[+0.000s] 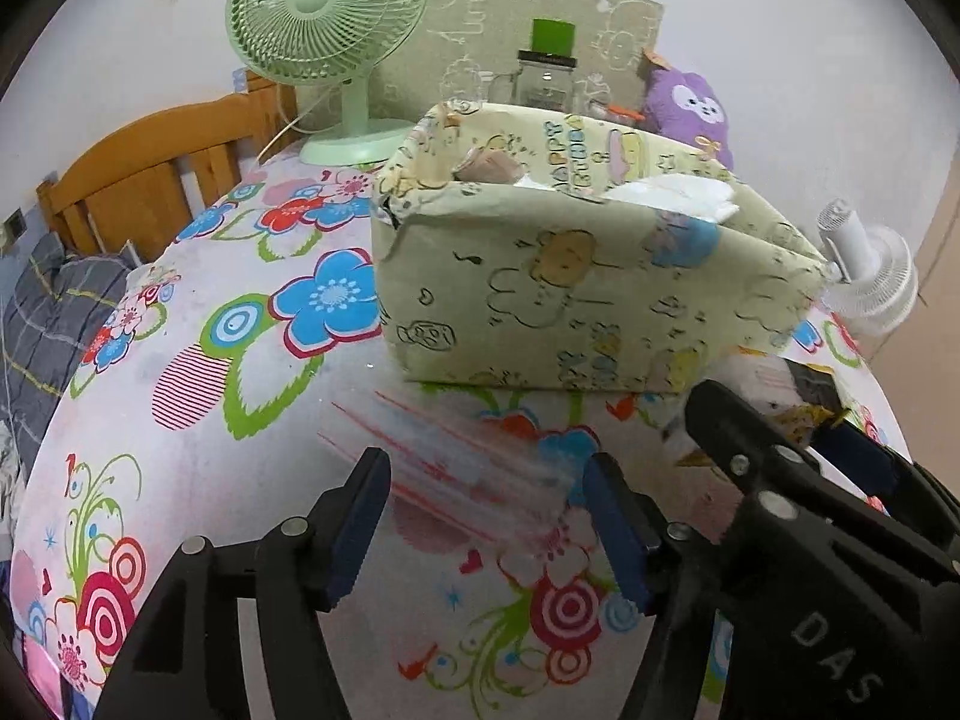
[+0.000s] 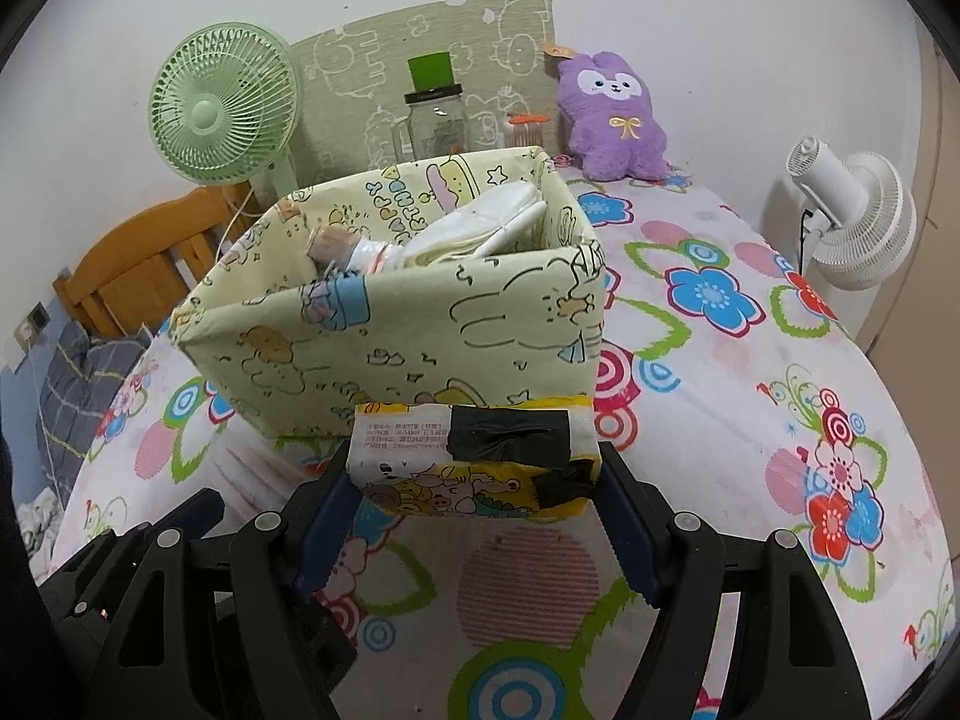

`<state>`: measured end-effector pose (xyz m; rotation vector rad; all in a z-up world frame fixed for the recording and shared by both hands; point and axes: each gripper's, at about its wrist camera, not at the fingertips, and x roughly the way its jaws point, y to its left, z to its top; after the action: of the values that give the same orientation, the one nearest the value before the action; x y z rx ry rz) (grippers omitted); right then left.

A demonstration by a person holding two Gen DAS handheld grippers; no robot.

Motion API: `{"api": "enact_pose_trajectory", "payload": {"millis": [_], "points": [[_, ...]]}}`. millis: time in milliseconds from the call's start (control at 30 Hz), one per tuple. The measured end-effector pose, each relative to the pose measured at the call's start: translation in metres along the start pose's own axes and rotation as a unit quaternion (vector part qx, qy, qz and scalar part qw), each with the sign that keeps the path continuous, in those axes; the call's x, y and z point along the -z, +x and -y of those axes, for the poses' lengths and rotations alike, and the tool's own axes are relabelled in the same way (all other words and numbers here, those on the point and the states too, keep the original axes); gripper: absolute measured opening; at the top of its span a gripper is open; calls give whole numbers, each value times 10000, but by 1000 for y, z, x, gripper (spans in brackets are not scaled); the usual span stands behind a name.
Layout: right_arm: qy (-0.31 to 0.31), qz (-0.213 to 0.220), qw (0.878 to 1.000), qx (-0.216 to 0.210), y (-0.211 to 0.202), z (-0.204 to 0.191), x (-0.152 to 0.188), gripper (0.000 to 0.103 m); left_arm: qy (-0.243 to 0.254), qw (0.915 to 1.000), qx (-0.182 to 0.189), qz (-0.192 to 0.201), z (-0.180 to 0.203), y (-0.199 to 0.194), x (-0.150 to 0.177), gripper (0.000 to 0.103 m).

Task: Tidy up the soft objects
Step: 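Grasp the clear straw pack with the left tool while the right tool holds the tissue pack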

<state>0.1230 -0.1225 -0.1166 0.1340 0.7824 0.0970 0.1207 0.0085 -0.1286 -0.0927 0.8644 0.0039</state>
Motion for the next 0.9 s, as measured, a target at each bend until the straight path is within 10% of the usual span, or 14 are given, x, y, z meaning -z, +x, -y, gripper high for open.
{"api": "enact_pose_trajectory", "payload": {"millis": [900], "points": [[-249, -356, 9988, -247, 25, -18, 9, 77, -129, 9985, -479, -209, -18, 14, 9, 70]]}}
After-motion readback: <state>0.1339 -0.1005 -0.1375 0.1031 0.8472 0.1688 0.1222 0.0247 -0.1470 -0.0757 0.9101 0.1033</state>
